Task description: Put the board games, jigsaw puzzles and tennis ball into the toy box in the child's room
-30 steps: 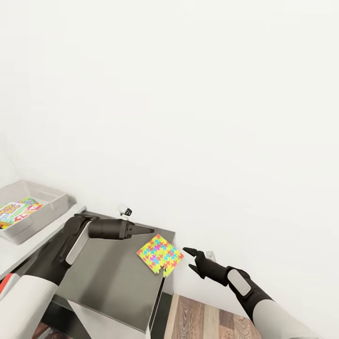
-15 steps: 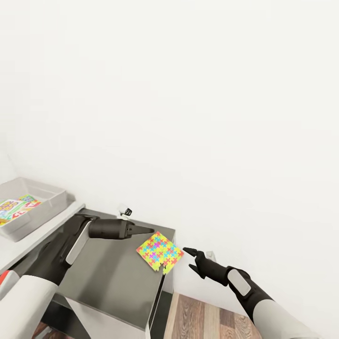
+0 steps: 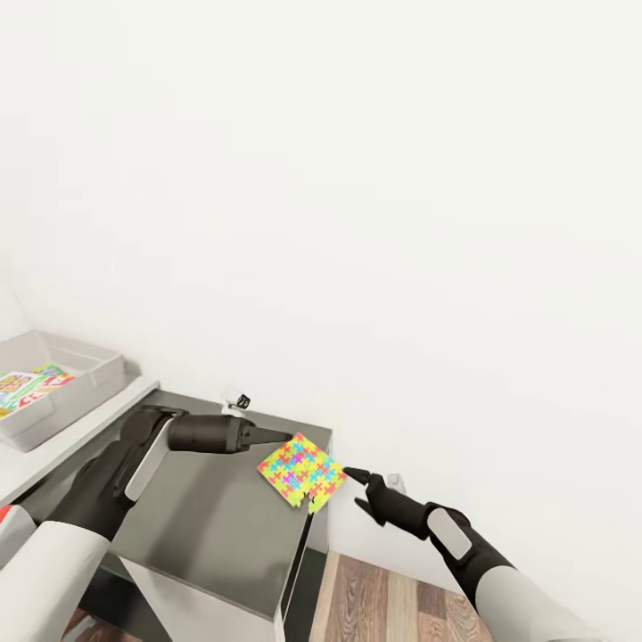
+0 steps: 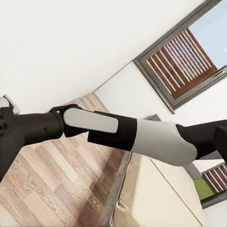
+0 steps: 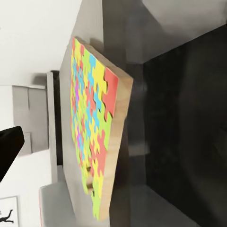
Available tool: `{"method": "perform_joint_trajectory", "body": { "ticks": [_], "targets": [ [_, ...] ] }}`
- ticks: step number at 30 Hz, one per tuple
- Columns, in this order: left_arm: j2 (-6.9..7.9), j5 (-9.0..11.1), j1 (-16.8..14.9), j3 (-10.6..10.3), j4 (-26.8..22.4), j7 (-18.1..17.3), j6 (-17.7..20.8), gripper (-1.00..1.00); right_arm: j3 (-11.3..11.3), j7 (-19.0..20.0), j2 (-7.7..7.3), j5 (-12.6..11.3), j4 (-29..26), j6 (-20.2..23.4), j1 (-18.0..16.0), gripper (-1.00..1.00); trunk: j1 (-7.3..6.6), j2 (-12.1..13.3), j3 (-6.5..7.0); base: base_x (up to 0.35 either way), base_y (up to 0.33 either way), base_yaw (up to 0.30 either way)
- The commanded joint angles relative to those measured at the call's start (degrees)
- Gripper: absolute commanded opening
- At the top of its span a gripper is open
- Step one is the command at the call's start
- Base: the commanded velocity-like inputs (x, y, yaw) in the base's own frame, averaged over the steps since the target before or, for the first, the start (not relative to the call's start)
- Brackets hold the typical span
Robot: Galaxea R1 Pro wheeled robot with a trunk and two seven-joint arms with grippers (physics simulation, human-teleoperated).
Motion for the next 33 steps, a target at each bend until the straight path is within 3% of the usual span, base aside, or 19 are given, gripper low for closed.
{"method": "perform_joint_trajectory", "body": {
  "ticks": [1,8,13,33],
  "targets": [
    [0.05,0.18,-0.05,-0.11,0.02,-0.08,0.51,1.00,0.22,-0.01,-0.02,-0.38,-0.23,-0.07,-0.05,1.00,0.22,-0.45,-0.24,0.000,0.000,0.000],
    [0.05,0.22,-0.05,-0.14,0.00,-0.08,0.48,1.00,0.29,-0.01,0.18,1.51,-2.81,-1.12,-0.08,1.00,1.76,-3.26,-1.50,0.000,0.000,0.000],
    [0.15,0.42,-0.05,0.03,-0.01,-0.13,0.48,1.00,0.28,-0.08,0.30,3.01,-3.18,-1.23,-0.08,1.00,1.76,-3.26,-1.50,0.000,0.000,0.000],
    [0.22,0.74,-0.05,0.42,-0.72,-0.25,0.50,1.00,0.25,-0.10,0.45,3.34,-3.25,-1.16,-0.08,1.00,1.76,-3.26,-1.50,0.000,0.029,0.000]
  ]
}}
